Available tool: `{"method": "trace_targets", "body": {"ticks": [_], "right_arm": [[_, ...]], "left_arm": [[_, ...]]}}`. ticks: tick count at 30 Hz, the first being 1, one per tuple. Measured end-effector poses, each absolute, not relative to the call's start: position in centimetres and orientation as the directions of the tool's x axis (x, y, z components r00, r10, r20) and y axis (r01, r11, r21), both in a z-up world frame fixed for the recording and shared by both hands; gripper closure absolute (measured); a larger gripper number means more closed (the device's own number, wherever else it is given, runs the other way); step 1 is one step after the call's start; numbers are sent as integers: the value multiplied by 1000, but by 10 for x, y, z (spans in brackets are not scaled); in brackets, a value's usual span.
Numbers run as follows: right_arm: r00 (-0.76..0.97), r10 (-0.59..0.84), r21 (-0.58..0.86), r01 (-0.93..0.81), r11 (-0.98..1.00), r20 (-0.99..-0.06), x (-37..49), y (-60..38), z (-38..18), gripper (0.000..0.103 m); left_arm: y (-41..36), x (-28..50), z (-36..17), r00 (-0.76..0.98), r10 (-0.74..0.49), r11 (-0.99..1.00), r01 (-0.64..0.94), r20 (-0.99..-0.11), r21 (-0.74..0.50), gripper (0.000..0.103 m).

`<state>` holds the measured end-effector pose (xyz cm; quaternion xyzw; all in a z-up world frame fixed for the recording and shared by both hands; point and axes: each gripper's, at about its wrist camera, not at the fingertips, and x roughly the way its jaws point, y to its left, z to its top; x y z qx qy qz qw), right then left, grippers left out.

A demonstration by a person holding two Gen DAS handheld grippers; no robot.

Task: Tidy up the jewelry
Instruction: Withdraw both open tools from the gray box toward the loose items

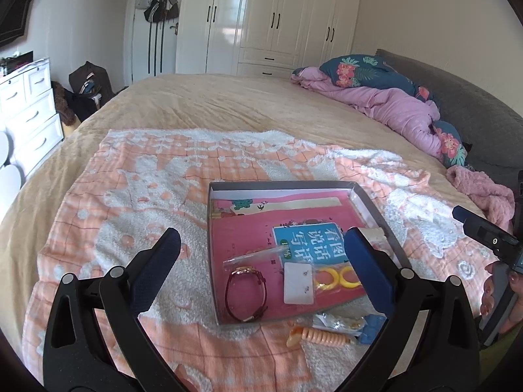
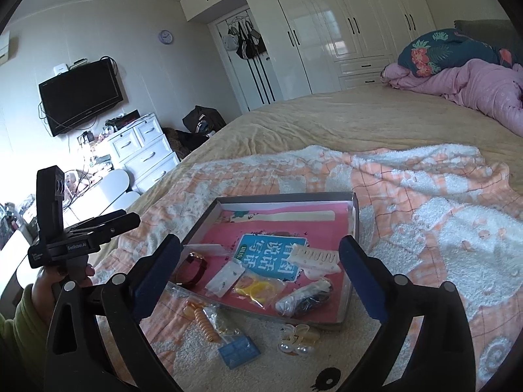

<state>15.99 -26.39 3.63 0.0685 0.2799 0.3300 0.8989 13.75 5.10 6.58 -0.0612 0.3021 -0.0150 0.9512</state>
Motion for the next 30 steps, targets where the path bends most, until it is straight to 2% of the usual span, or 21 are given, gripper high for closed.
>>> {"method": "trace_targets", "body": {"ticks": [16,30], "right_arm": [[599,638,265,-594,759,-484,123,-259,38,5],[576,634,236,-616,752,-515,105,-251,33,5]], "left_arm": [[43,102,77,828,-66,993,1,-557,-117,9],[32,82,64,806,-70,995,14,-588,-99,9]]}}
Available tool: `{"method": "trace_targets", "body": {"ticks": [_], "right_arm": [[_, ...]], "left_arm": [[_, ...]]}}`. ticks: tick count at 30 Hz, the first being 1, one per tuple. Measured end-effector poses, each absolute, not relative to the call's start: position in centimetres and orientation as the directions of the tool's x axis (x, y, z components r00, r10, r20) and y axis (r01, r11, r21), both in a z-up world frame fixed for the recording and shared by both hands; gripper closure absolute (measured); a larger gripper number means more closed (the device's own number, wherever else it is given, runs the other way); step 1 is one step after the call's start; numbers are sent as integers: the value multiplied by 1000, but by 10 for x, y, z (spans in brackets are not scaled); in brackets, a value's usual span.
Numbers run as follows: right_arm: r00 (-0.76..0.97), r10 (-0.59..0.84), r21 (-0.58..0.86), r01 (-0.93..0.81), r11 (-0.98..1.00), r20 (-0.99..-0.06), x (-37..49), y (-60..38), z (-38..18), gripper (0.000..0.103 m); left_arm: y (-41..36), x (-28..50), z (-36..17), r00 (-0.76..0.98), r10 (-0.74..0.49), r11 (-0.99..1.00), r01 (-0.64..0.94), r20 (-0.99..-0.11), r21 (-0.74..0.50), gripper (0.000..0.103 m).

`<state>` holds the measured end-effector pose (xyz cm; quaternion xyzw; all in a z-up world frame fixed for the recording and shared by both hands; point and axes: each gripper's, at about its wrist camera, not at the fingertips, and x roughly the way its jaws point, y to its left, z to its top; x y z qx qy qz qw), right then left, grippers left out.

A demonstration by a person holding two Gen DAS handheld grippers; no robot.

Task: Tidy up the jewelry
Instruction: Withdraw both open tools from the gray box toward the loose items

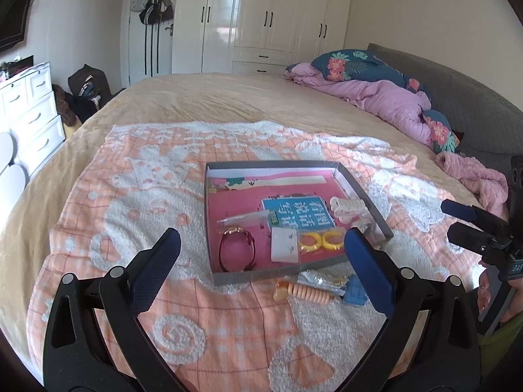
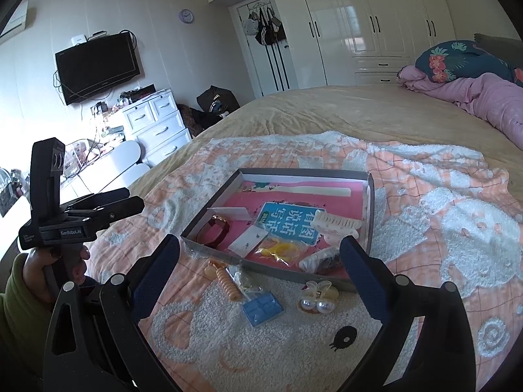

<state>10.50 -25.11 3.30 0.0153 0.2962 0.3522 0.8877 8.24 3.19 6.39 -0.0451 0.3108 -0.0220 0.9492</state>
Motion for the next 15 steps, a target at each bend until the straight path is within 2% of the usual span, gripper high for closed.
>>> {"method": "trace_targets", "body": {"ticks": [5,15], "right_arm": [[564,629,222,-625,748,-534,100,-248,28,5],[513,590,183,-638,748,-624,95,-241,-7,5]], "left_arm": [[29,76,55,791,-71,996,21,-607,-90,9],[28,75,16,710,-79,996,20,-700,-92,9]]}}
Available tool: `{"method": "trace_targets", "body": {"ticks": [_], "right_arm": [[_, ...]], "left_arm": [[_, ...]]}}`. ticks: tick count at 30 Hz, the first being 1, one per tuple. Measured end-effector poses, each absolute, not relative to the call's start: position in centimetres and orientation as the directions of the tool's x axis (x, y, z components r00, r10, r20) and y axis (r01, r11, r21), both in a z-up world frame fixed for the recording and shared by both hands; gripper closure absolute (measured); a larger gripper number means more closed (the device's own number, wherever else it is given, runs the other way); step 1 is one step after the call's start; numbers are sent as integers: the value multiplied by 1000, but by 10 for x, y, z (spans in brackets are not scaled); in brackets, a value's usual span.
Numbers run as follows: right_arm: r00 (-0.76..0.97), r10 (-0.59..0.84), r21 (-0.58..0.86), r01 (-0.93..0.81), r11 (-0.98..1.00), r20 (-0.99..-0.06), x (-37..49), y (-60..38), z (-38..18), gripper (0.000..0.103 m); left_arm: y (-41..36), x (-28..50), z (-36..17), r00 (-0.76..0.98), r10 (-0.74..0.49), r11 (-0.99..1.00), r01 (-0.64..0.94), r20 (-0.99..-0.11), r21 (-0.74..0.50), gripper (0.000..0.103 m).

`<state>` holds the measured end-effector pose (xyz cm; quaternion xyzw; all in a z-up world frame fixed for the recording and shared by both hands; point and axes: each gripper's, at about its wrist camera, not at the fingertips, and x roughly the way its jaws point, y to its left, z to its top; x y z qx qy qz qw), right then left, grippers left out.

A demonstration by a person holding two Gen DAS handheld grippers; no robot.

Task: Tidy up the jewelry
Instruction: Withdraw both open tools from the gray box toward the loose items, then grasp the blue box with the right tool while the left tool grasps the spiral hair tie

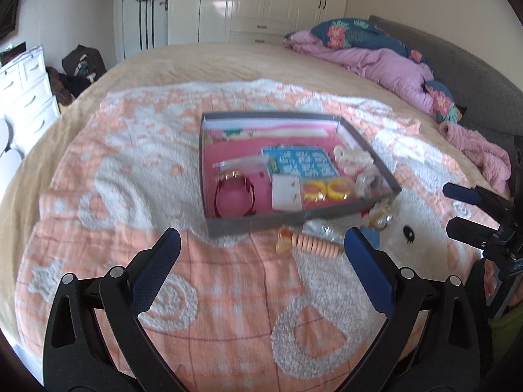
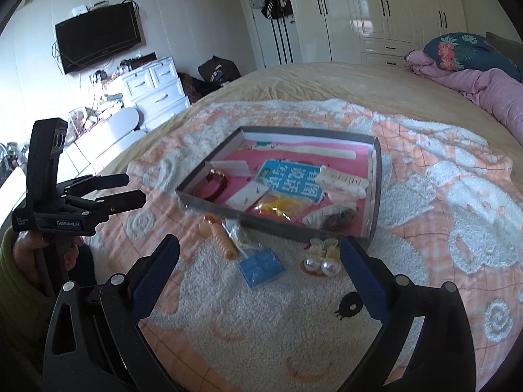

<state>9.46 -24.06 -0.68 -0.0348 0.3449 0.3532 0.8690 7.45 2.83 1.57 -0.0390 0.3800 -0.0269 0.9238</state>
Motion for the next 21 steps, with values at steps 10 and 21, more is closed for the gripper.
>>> {"method": "trace_targets", "body": {"ticks": [10,21], "right_arm": [[445,556,147,-674,724,-702,99,-224,-41,5],[403,530,135,-688,713,-746,106,-215,-72,6]], "left_arm": [[24,85,-15,647,-122,991,43,-753,-124,9],[14,98,-44,575,-176,984,91,-799,-151,9]]}}
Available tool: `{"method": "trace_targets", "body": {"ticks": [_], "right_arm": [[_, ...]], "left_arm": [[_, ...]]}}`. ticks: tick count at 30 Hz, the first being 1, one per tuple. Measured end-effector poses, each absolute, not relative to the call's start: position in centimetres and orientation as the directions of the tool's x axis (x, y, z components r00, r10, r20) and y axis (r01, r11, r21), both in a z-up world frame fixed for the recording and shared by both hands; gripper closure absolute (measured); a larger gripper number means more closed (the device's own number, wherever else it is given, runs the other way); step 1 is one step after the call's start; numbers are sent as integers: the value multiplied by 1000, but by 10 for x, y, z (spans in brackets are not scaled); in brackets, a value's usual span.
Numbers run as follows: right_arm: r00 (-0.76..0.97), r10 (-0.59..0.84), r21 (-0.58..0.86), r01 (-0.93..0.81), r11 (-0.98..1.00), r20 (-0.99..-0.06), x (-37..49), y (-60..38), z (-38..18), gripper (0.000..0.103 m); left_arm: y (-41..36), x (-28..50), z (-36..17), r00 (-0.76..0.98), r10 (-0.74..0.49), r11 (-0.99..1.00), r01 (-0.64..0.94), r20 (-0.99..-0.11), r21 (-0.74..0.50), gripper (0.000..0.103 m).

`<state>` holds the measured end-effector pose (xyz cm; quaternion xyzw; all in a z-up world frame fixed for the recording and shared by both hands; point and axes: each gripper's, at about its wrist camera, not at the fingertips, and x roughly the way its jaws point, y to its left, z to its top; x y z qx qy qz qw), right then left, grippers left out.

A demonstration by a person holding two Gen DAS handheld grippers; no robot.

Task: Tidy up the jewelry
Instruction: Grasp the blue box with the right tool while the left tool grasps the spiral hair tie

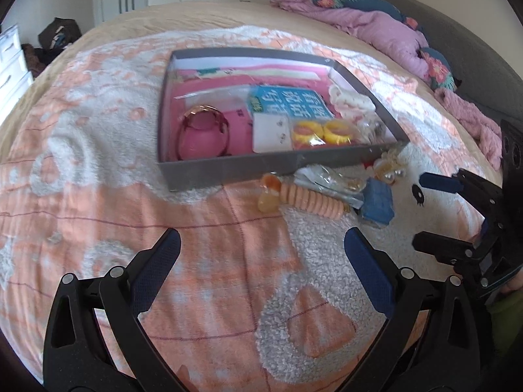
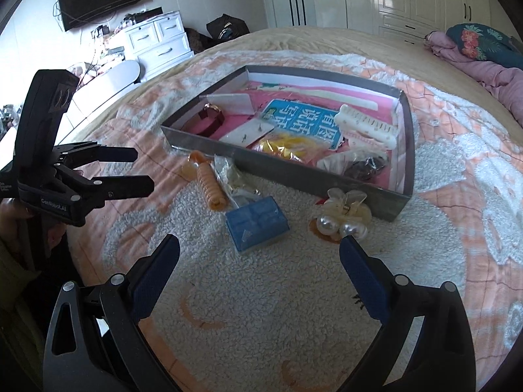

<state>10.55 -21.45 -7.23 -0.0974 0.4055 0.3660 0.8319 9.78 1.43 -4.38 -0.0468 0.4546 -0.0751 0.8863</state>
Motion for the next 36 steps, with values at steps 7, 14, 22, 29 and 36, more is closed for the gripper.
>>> {"method": "trace_targets", "body": {"ticks": [7,14,22,29,36], "right_arm": [[350,503,100,-737,669,-791,113,-197,-90,19],[330,498,105,-743,661,-802,127,-186,-101,38],[350,518,124,-725,677,-781,130,-200,-94,55],[387,560,181,-683,708,-732,135,-227,-76,55],[394,587,210,-676,707,-708,135,-234,-68,55]], "left_arm": [[12,104,-53,541,-209,978,111,-815,-177,9],[13,113,-60,525,-224,974,103,-821,-200,9],[-1,125,-64,518,-231,973,138,-823,-187,9],[-19,136,-71,517,-214,974,175,-829,-142,9],[-23,143,-77,539,-160,982,169,-827,-80,23]]}}
